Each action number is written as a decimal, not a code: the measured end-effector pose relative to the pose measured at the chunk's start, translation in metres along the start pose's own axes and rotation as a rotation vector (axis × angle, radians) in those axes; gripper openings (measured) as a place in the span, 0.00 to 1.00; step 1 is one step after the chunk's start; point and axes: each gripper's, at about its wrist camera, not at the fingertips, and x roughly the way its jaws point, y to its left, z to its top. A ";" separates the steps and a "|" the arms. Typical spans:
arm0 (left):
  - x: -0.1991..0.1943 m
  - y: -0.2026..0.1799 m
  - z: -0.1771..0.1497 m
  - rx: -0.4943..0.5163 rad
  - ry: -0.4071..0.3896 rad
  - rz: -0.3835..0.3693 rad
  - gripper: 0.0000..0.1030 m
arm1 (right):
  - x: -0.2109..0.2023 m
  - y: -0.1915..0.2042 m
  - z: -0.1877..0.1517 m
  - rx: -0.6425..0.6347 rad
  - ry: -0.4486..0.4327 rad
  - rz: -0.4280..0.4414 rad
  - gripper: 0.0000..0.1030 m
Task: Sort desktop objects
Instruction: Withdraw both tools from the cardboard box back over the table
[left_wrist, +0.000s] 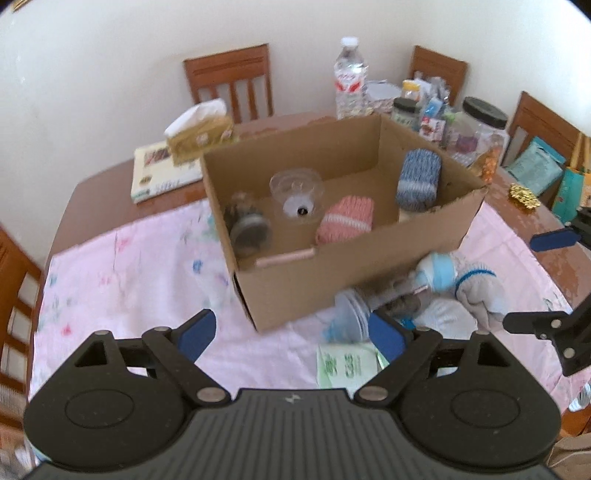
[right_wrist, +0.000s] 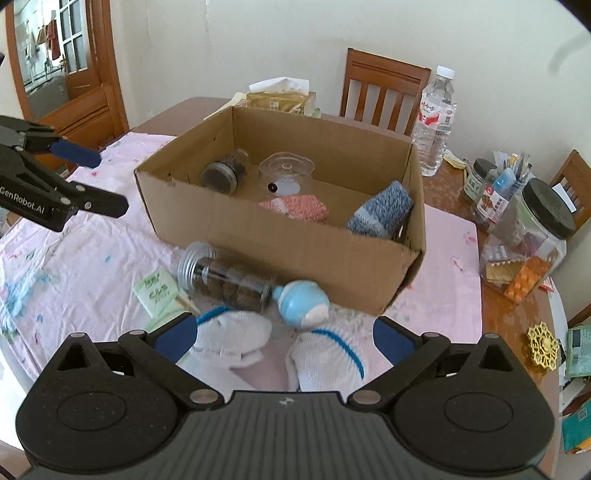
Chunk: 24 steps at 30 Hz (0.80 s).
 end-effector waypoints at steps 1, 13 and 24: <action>0.000 -0.003 -0.004 -0.005 0.005 0.011 0.87 | -0.001 0.000 -0.003 0.002 0.002 0.003 1.00; 0.015 -0.035 -0.028 -0.096 0.065 0.128 0.87 | -0.014 -0.007 -0.036 0.013 -0.006 0.080 1.00; 0.042 -0.031 -0.063 -0.064 0.146 0.101 0.87 | -0.026 -0.013 -0.052 0.041 -0.014 0.078 1.00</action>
